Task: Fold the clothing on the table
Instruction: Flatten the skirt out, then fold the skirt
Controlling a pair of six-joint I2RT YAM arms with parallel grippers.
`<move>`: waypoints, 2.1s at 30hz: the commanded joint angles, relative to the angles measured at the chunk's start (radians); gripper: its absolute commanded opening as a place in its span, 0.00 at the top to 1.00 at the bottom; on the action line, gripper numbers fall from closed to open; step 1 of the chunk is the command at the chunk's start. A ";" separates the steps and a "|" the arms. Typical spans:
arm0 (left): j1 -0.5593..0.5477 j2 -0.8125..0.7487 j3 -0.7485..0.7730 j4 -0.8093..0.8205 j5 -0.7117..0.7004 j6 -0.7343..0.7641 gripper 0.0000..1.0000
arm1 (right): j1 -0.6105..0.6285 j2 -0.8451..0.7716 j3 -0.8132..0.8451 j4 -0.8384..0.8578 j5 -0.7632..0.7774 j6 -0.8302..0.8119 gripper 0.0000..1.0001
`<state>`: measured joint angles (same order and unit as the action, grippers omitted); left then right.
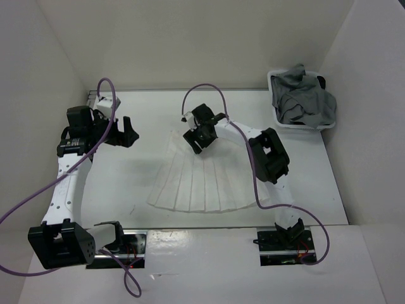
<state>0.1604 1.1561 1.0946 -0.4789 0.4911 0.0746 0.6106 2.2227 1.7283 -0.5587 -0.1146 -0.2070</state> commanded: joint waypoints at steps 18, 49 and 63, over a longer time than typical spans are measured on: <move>0.004 -0.019 0.028 0.014 -0.014 -0.015 0.00 | 0.080 0.019 0.243 -0.098 -0.040 0.037 0.25; -0.167 0.806 0.430 0.033 0.018 0.030 0.02 | -0.377 -0.439 -0.305 0.100 -0.123 -0.022 0.10; -0.240 0.971 0.565 0.013 -0.082 0.011 0.20 | -0.377 -0.305 -0.203 0.071 -0.151 -0.042 0.36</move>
<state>-0.0647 2.1071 1.6051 -0.4606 0.4187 0.0761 0.2356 1.9232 1.4776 -0.5018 -0.2493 -0.2329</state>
